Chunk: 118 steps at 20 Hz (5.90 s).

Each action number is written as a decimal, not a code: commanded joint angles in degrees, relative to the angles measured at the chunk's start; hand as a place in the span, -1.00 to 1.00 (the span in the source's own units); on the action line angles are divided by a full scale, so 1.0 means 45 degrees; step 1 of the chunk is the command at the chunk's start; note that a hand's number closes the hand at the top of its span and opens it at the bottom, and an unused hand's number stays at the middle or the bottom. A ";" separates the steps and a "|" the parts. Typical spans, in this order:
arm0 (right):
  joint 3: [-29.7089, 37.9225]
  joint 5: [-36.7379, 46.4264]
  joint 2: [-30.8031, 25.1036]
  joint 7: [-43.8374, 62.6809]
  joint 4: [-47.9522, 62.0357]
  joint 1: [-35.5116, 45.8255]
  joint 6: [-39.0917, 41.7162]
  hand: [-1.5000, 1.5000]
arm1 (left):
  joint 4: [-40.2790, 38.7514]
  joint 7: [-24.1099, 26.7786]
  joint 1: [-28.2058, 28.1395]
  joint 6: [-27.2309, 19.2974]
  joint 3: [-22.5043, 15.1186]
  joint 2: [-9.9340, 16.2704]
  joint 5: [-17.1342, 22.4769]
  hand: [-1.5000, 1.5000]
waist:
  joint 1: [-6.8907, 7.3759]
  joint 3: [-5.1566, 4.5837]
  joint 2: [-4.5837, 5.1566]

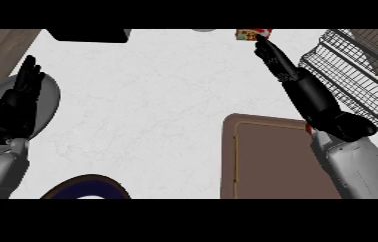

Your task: Pick the bell pepper from the tray and place it in the tiered basket

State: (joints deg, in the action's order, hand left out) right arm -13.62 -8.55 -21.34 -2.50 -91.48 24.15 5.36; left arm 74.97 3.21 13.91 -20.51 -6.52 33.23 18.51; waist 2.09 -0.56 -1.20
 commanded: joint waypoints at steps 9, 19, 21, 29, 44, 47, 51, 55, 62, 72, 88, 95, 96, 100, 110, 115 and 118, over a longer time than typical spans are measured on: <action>0.1570 -0.7543 0.1689 0.4006 0.4531 -0.1152 0.3162 -1.00 | 0.0690 0.0847 -0.0542 0.2653 -0.2911 -0.2432 0.0361 0.00 | -0.0327 0.0148 0.0612; 0.4608 -0.8732 -0.3106 0.4835 0.7799 0.2370 0.7570 -1.00 | 0.0472 0.1311 -0.1130 0.3124 -0.3289 -0.2858 -0.0044 0.00 | -0.0126 0.0139 0.0378; 0.4171 -0.7443 -0.4407 0.4643 0.7518 0.2178 0.8796 -1.00 | 0.0576 0.0892 -0.0655 0.3048 -0.2942 -0.2620 0.0098 0.00 | -0.0134 0.0151 0.0391; 0.2541 -0.4141 -0.7161 0.4189 0.6405 0.3563 1.3777 -1.00 | 0.0194 0.1215 -0.0590 0.3036 -0.3323 -0.3228 -0.0158 0.00 | 0.0158 0.0163 0.0509; 0.2460 0.2296 -0.6321 -0.0526 0.6769 0.2637 1.3272 -1.00 | -0.0687 0.1560 -0.0561 0.3383 -0.2708 -0.3651 -0.0516 0.00 | -0.0285 0.0153 0.0378; 0.1680 0.3891 -0.6374 -0.1240 0.6781 0.2815 1.2756 -1.00 | -0.0312 0.0930 -0.0216 0.3190 -0.2351 -0.3479 -0.0566 0.00 | -0.0216 0.0157 0.0394; 0.0425 0.5215 -0.5597 -0.1537 0.7311 0.2669 1.1895 -1.00 | 0.0244 0.0600 -0.0756 0.3305 -0.2642 -0.3674 -0.0694 0.00 | -0.0195 0.0144 0.0345; 0.0351 0.5462 -0.4953 -0.1760 0.8044 0.2977 1.1932 -1.00 | -0.0018 0.1263 -0.1105 0.3321 -0.2616 -0.4017 -0.1155 0.00 | -0.0277 0.0130 0.0313; -0.0211 0.7162 -0.4980 -0.3779 0.9660 0.3040 1.0953 -1.00 | 0.0753 0.0451 -0.0994 0.3778 -0.2019 -0.3760 -0.1125 0.00 | -0.0250 0.0136 0.0314; -0.0927 0.8321 -0.4588 -0.5577 1.1169 0.2554 0.9694 -1.00 | -0.0057 0.1303 -0.1200 0.4500 -0.1277 -0.3746 -0.1308 0.00 | -0.0338 0.0130 0.0313; -0.0486 0.7822 -0.3179 -0.6922 1.3160 0.3061 0.8337 1.00 | 0.0647 0.0683 -0.1662 0.3713 -0.1887 -0.4962 -0.2417 0.00 | -0.0250 0.0140 0.0322; -0.0240 0.7847 -0.2580 -0.6496 1.2870 0.3233 0.8019 1.00 | 0.1157 0.0212 -0.1903 0.4076 -0.1470 -0.4789 -0.2475 0.00 | -0.0309 0.0132 0.0287; 0.0067 0.7569 -0.2809 -0.6174 1.3126 0.4000 0.8645 1.00 | -0.0339 0.0527 -0.0610 0.4682 -0.0575 -0.4494 -0.2006 0.00 | -0.0357 0.0126 0.0317; 0.0958 0.7699 -0.4535 -0.4151 1.3461 0.1739 0.5376 1.00 | 0.0389 0.0573 -0.1540 0.4496 -0.0632 -0.4316 -0.2033 0.00 | -0.0941 0.0117 0.0182; 0.4936 0.6278 -0.7981 0.0071 1.5378 -0.0314 -0.1927 1.00 | 0.0561 0.0711 -0.2251 0.4151 -0.0226 -0.4126 -0.2000 0.00 | -0.1992 0.0088 -0.0093; 0.6947 0.4116 -0.8458 -0.1243 1.3962 -0.0414 -0.1998 1.00 | 0.0664 0.0711 -0.2398 0.4355 -0.0238 -0.4038 -0.1960 0.00 | -0.1767 0.0041 -0.0122; 0.7214 0.3886 -0.9198 -0.1013 1.2508 -0.0786 -0.2132 1.00 | 0.0762 0.1342 -0.2914 0.4609 -0.0554 -0.4235 -0.2065 0.00 | -0.1381 0.0030 -0.0031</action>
State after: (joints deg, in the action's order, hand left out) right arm 15.47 12.15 -60.05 -7.19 -29.28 21.94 -2.58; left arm 78.41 7.20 2.50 -0.97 -8.47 14.36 9.27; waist -5.25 -0.30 -1.50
